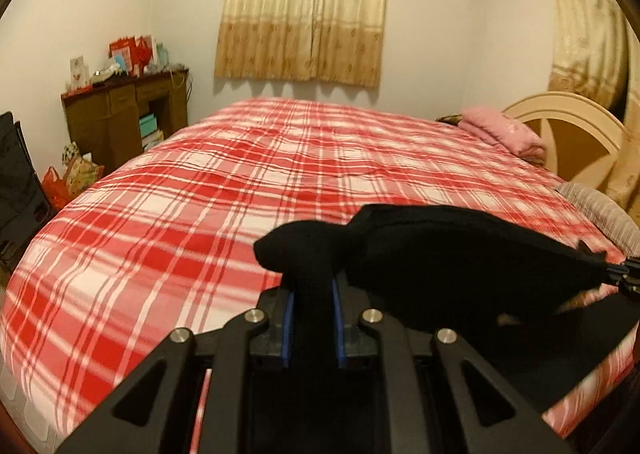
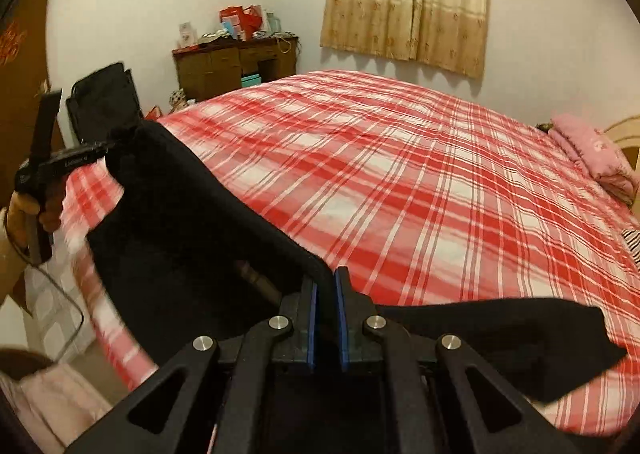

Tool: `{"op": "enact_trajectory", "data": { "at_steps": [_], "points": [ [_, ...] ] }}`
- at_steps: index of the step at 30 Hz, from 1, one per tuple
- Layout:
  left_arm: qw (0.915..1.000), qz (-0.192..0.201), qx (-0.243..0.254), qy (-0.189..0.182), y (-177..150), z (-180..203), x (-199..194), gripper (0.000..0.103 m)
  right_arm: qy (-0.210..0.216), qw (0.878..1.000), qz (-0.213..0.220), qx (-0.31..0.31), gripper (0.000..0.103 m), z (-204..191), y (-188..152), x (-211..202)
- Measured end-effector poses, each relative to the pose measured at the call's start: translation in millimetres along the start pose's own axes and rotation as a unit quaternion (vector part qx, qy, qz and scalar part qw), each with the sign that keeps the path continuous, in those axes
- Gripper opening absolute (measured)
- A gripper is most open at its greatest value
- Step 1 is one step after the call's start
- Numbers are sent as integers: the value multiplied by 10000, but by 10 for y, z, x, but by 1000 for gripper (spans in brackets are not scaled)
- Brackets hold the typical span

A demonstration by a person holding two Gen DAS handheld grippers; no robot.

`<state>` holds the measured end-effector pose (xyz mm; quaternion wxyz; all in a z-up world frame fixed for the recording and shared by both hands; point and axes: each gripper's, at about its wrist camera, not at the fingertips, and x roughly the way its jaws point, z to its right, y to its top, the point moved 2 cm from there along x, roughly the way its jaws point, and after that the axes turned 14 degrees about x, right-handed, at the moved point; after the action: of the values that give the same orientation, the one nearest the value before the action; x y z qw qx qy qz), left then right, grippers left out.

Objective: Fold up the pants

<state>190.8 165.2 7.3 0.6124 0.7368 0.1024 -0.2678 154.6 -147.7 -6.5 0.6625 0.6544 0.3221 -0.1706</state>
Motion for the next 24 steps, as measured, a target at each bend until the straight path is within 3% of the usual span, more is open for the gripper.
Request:
{"op": "enact_trajectory", "data": {
  "at_steps": [3, 6, 10, 12, 13, 14, 15, 16, 17, 21, 24],
  "points": [
    [9998, -5, 198, -4, -280, 84, -66, 18, -169, 9995, -52, -252, 9, -142, -387, -12],
    [9994, -266, 229, 53, -600, 126, -20, 31, -301, 9986, -134, -418, 9, -242, -732, 91],
    [9982, -567, -90, 180, -926, 91, -20, 62, -596, 9971, -126, -461, 9, -292, -1060, 263],
    [9975, -613, -280, 200, -1036, 50, -85, 67, -654, 9970, -313, -255, 12, -269, -1171, 357],
    [9973, -653, -279, 201, -1073, 32, -113, 72, -597, 9975, -355, -149, 20, -254, -1194, 375],
    [9970, -709, -214, 203, -1078, -2, -146, 75, -460, 9984, -330, -36, 35, -253, -1212, 349],
    [9970, -731, -161, 219, -1143, -13, -208, 75, -274, 9991, -312, 77, 43, -257, -1207, 308],
    [9968, -755, -120, 245, -1149, -45, -251, 76, -140, 9993, -308, 134, 59, -272, -1199, 269],
    [9966, -771, -107, 267, -1155, -83, -308, 76, -31, 9994, -291, 160, 68, -292, -1190, 226],
    [9963, -803, -83, 292, -1207, -143, -491, 76, 397, 9989, -148, 185, 69, -436, -1081, 51],
    [9957, -797, -355, -300, -1157, -89, -519, 76, 830, 9960, -87, 307, 69, -577, -891, 31]
  ]
}}
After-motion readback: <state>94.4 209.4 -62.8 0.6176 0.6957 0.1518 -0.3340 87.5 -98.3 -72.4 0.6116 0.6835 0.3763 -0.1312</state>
